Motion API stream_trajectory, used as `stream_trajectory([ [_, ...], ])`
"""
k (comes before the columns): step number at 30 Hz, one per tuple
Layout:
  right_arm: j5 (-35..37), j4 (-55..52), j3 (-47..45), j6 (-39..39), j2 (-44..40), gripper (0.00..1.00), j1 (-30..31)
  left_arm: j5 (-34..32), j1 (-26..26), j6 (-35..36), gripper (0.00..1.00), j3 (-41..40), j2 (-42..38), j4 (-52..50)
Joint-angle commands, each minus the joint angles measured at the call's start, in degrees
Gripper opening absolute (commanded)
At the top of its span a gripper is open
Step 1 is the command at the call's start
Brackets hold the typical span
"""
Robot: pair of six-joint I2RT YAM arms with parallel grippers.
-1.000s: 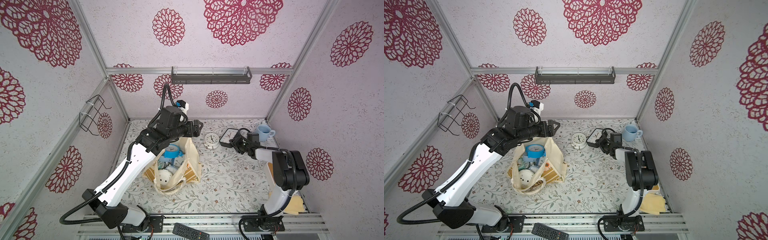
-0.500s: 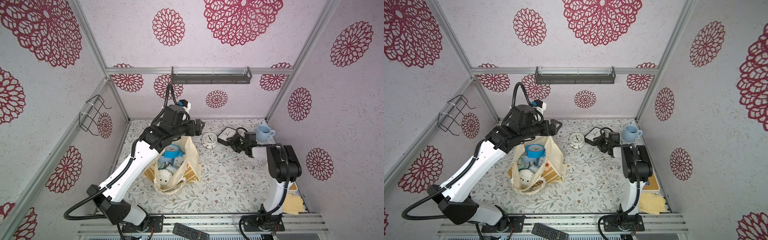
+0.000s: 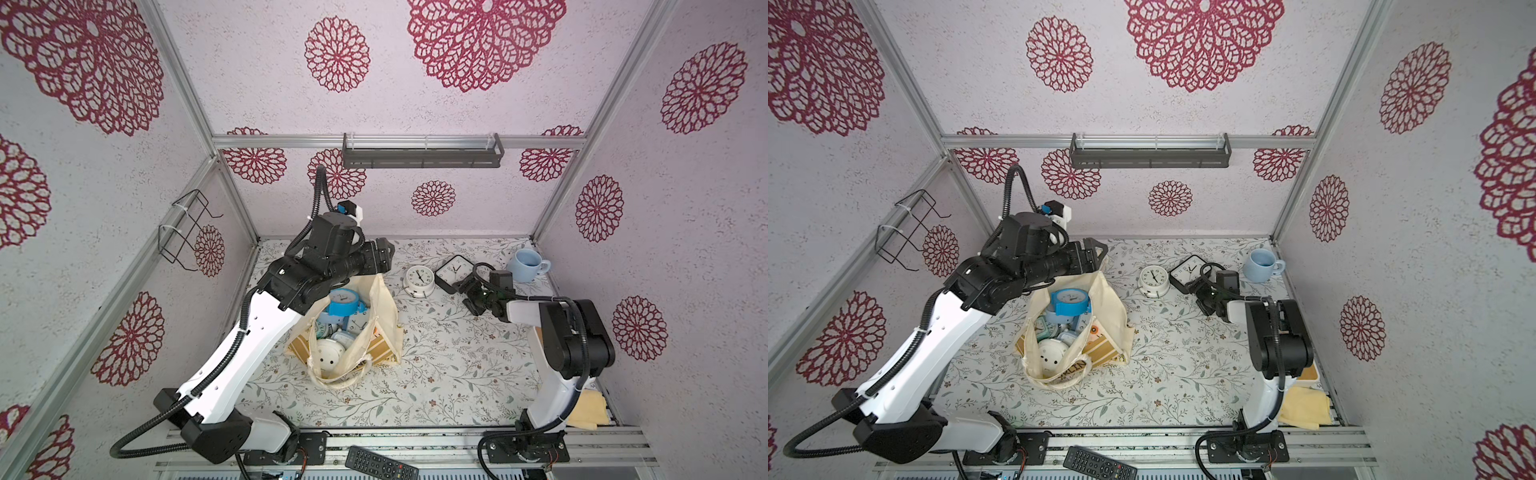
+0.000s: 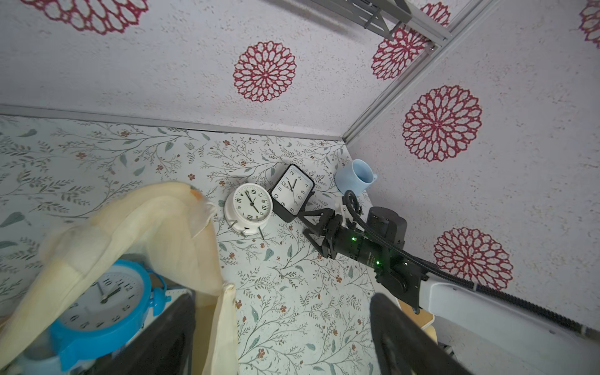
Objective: Take the alarm clock out of the canvas bag
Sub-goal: Place the alarm at the center of the board.
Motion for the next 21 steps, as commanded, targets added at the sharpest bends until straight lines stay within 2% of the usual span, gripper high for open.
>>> stream_trajectory([
  [1,1.92,-6.17,2.28,-4.68,-11.03,0.78,3.01,-6.22,-0.20,-5.70,0.86,-0.06,-4.96,-11.32],
  [6,4.40,-20.61,12.26,-20.98,-21.41,0.75,12.94,-11.47,-0.16,-13.30,0.86,1.14,-6.61,-31.53],
  [10,8.25,-28.96,20.82,-34.55,-25.02,0.73,23.31,-14.09,-0.10,-15.81,0.85,-0.91,-6.87,-41.08],
  [16,17.63,-39.50,34.32,-53.89,-22.22,0.72,38.00,-17.48,-0.06,-17.59,0.84,-9.29,-5.68,-48.16],
  [19,21.10,-43.19,40.03,-57.85,-18.28,0.73,41.63,-17.07,-0.05,-17.37,0.82,-14.67,-6.20,-46.06],
  [21,22.15,-45.44,44.27,-57.36,-15.12,0.73,42.78,-17.47,0.25,-18.14,0.81,-17.78,-7.39,-44.22],
])
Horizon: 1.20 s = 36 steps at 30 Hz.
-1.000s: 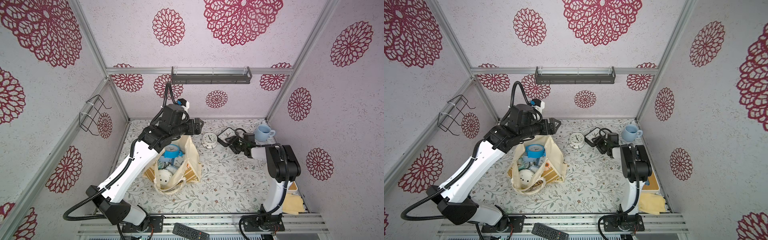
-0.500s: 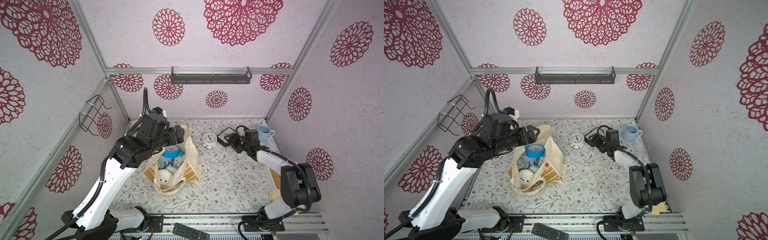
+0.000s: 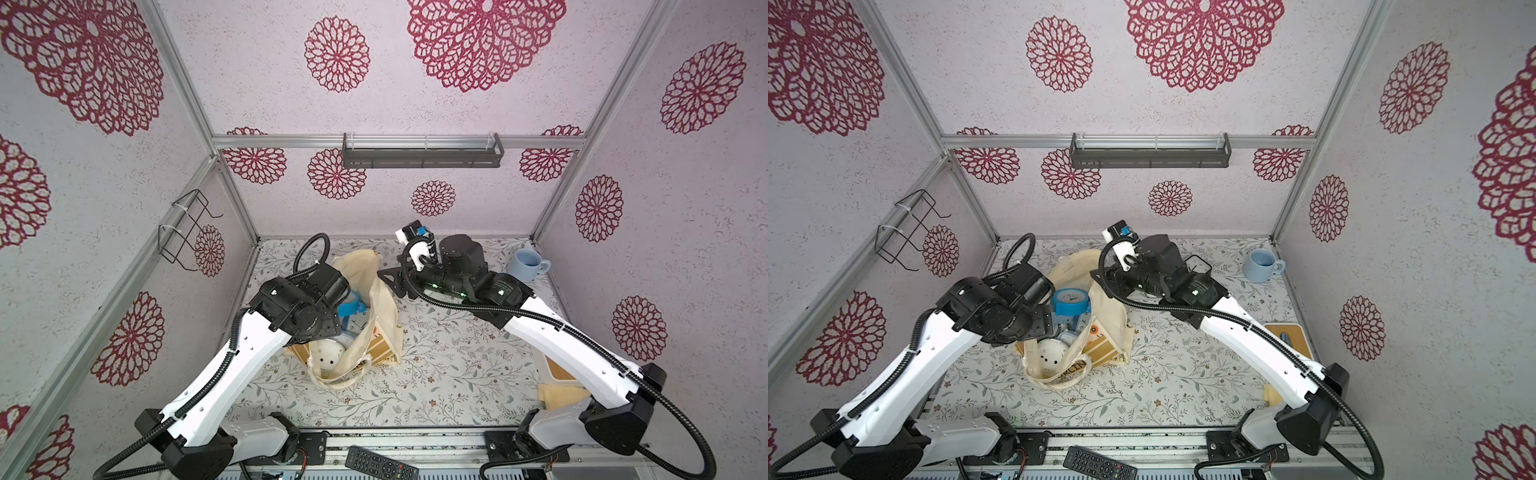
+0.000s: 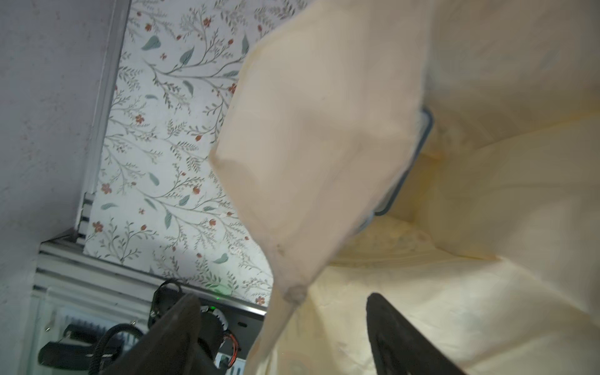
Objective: Take the alarm clock out of the canvas bag
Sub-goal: Place the alarm at the center of the board, then adjust the canvas bag at the center of the board, then pick up the alarm from the canvas bag.
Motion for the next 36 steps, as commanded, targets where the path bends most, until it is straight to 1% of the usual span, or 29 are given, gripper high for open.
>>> stream_trajectory([
  [1,5.72,-8.24,6.29,-5.62,5.09,0.72,1.24,-3.28,0.45,-2.80,0.79,-3.81,-1.98,-2.57],
  [3,6.25,-10.27,10.60,-1.26,8.31,0.73,1.81,-3.83,1.42,-3.96,0.72,-5.60,-3.39,-1.42],
  [5,5.82,-13.45,15.68,8.11,11.79,0.73,1.80,-4.61,1.99,-5.39,0.56,-6.85,-5.08,-0.62],
  [6,5.31,-15.13,17.89,12.63,13.37,0.72,1.76,-4.72,2.15,-5.73,0.51,-7.10,-5.85,-0.04],
  [8,1.95,-18.56,22.91,23.01,16.82,0.71,1.85,-4.38,2.36,-6.29,0.38,-7.98,-7.52,1.92],
  [11,-4.92,-20.25,27.56,37.29,20.55,0.72,2.14,-3.09,2.47,-7.49,0.22,-10.45,-10.20,6.03],
  [14,-6.02,-20.19,30.32,47.16,22.67,0.72,3.36,-1.63,2.54,-9.33,0.12,-13.34,-12.45,10.10],
  [17,-6.22,-20.18,32.25,56.64,24.96,0.72,4.37,-0.91,2.59,-11.97,0.04,-15.94,-14.82,13.65],
  [18,-6.04,-20.04,32.54,58.93,25.39,0.73,4.66,-0.46,2.57,-12.69,0.03,-16.83,-15.55,14.97],
  [20,-4.89,-19.79,32.32,66.01,26.42,0.73,5.67,0.25,2.59,-14.95,0.00,-19.03,-17.48,17.93],
  [22,-3.48,-18.52,31.47,71.92,27.16,0.73,7.14,1.55,2.57,-16.72,0.00,-21.37,-19.38,21.44],
  [23,-2.06,-18.45,31.35,75.36,27.43,0.73,7.91,2.01,2.60,-17.64,0.00,-22.57,-20.20,23.30],
  [26,3.39,-19.23,31.39,82.42,27.76,0.73,10.00,3.56,2.57,-20.02,0.00,-25.58,-22.43,27.79],
  [30,9.30,-22.32,31.94,90.94,27.78,0.72,12.12,3.80,2.46,-21.75,0.00,-27.24,-23.83,30.34],
  [31,11.29,-22.68,32.64,91.81,27.77,0.72,12.72,3.64,2.37,-21.95,0.00,-27.42,-24.03,30.63],
  [34,16.12,-28.54,37.27,96.08,28.88,0.72,14.29,2.73,2.38,-22.29,0.00,-27.23,-24.75,31.05],
  [36,19.59,-30.68,37.56,100.05,29.04,0.72,15.56,2.17,2.30,-22.62,0.00,-27.09,-25.17,31.10],
])
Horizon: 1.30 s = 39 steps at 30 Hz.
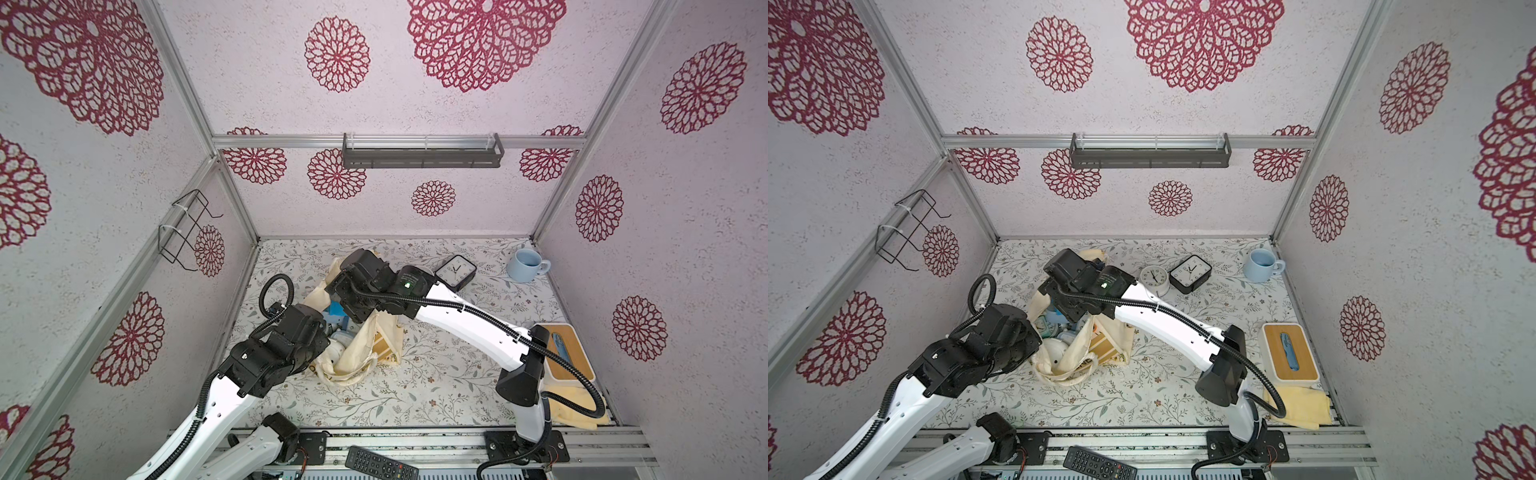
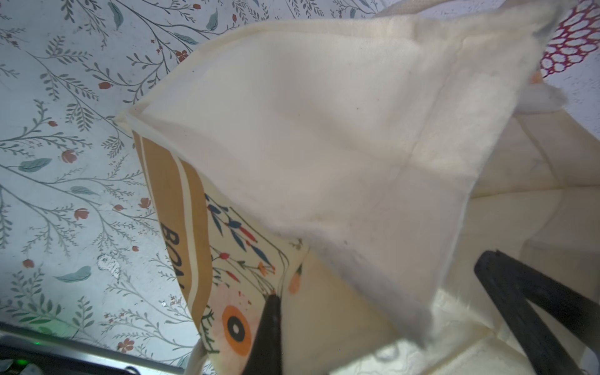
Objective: Take the alarm clock out of the canvas bag
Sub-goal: Pick up the alarm from the canvas bag.
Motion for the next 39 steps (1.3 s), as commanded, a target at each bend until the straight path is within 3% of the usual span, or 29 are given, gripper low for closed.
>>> stream_trajectory([
  [1,9.90,-5.60,1.91,11.78,-0.62,0.72,1.64,-3.12,0.15,-2.46,0.00,-0.23,-1.02,2.27],
  [10,15.73,4.17,-12.30,22.96,-0.16,0.72,2.51,-3.47,0.05,-4.82,0.00,-1.37,-4.94,0.01],
  [16,14.36,7.83,-18.12,26.00,2.98,0.75,1.13,-0.18,-0.20,-4.42,0.00,-3.63,-5.62,1.37],
  [23,12.54,11.94,-17.12,25.01,5.50,0.81,0.39,0.88,-0.64,-4.16,0.00,-4.29,-6.43,0.42],
  [30,15.28,7.70,-6.58,23.35,6.06,0.82,1.96,1.82,-0.74,-6.07,0.00,-8.50,-9.34,0.80],
  [39,13.48,18.09,-16.67,27.01,8.31,0.82,1.33,2.07,-0.68,-5.56,0.00,-7.83,-8.72,1.09],
])
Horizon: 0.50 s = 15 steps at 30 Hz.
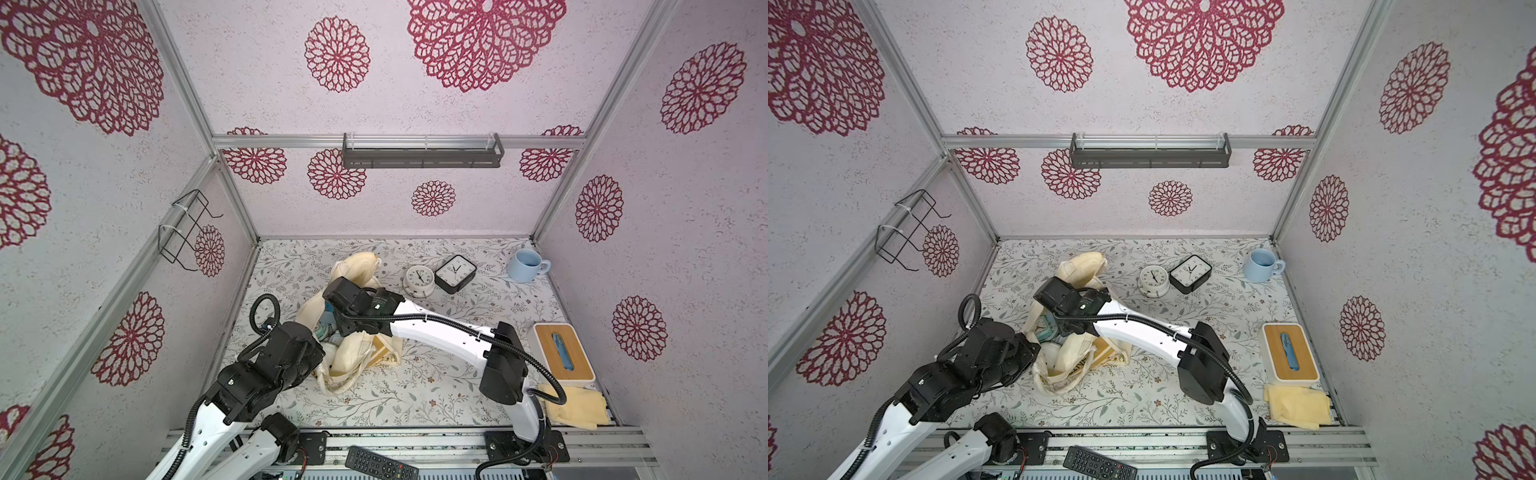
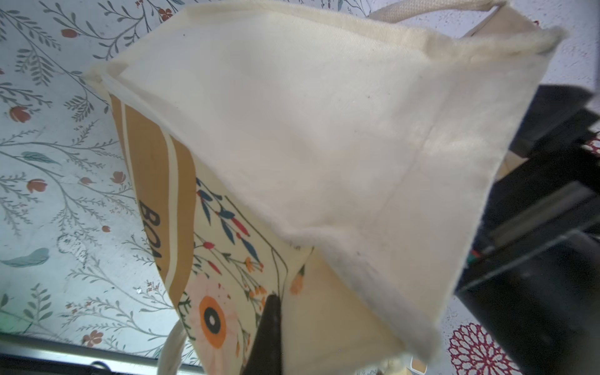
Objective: Take the alarm clock out of the canvas bag
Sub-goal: Pick up the alarm from the canvas bag.
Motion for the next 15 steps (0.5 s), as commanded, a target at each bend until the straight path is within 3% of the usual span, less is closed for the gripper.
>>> stream_trajectory([
  [1,0.40,3.77,-3.50,4.90,2.54,0.83,-0.80,-1.46,-0.11,-1.00,0.00,-0.01,0.25,-2.08],
  [10,0.65,16.06,-10.31,4.34,4.20,0.82,-3.90,-1.28,-0.06,-0.49,0.00,-0.05,0.07,-3.18],
  [15,1.82,19.05,-13.70,7.52,4.29,0.74,-4.67,-1.57,-0.11,-0.78,0.00,-0.01,-0.69,-4.17],
])
